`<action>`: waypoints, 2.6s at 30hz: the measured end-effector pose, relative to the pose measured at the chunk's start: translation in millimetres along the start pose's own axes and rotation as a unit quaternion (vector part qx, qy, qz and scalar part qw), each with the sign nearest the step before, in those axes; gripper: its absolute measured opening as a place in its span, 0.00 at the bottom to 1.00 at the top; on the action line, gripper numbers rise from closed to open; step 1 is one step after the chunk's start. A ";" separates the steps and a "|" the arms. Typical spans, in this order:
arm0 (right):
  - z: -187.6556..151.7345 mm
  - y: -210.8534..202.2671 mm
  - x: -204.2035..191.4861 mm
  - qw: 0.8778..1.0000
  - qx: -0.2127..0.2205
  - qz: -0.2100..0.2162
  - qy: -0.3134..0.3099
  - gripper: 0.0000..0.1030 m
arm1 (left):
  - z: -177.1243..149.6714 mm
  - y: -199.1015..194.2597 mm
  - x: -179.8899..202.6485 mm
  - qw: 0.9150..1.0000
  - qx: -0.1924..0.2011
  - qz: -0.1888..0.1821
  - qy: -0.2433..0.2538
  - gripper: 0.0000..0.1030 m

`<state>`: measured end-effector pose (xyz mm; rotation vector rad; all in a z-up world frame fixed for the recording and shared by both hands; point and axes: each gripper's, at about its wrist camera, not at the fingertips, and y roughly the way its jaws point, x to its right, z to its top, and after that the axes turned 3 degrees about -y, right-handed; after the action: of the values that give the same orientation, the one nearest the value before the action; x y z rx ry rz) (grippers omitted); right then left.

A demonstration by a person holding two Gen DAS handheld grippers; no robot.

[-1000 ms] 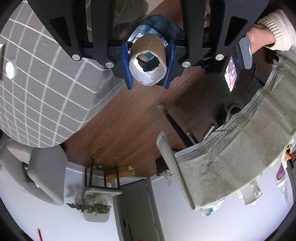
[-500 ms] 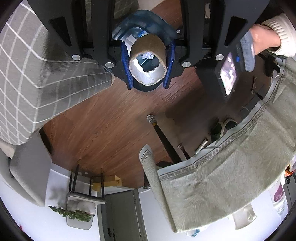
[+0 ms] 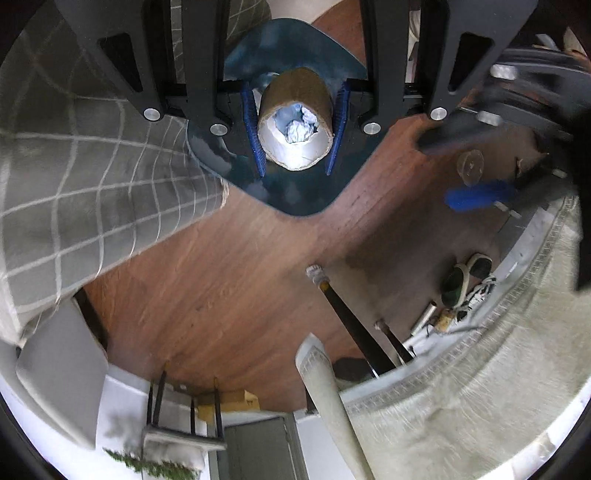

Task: Collect trash
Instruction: 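Carry the lid and tube over the teal bin and open both tools, then move the right tool back to the table and grasp the white paper label sheet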

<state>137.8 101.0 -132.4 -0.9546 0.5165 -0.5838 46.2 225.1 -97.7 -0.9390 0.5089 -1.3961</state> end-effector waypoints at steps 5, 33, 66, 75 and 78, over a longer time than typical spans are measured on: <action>-7.5 21.4 -3.7 1.000 -0.026 -0.002 -0.002 0.33 | 12.0 -28.8 9.1 0.998 0.052 0.018 0.036 0.70; -44.2 32.8 -11.6 0.996 -0.077 -0.030 -0.038 0.57 | 50.0 -92.0 58.4 0.988 0.146 -0.030 0.046 0.56; -37.1 -194.6 87.0 0.973 0.215 -0.075 0.040 0.76 | 68.8 -89.5 157.9 0.976 0.187 -0.052 0.095 0.82; -62.9 -226.0 133.4 0.961 0.230 -0.130 0.081 0.78 | 62.2 -67.6 195.2 0.975 0.171 -0.069 0.123 0.86; -71.0 -235.3 149.0 0.957 0.236 -0.141 0.097 0.78 | 61.2 -58.6 208.2 0.975 0.165 -0.074 0.127 0.86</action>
<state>147.4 -146.0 14.1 -0.5180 0.3895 -1.0153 91.2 44.9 29.1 -0.5410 0.3855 -1.6874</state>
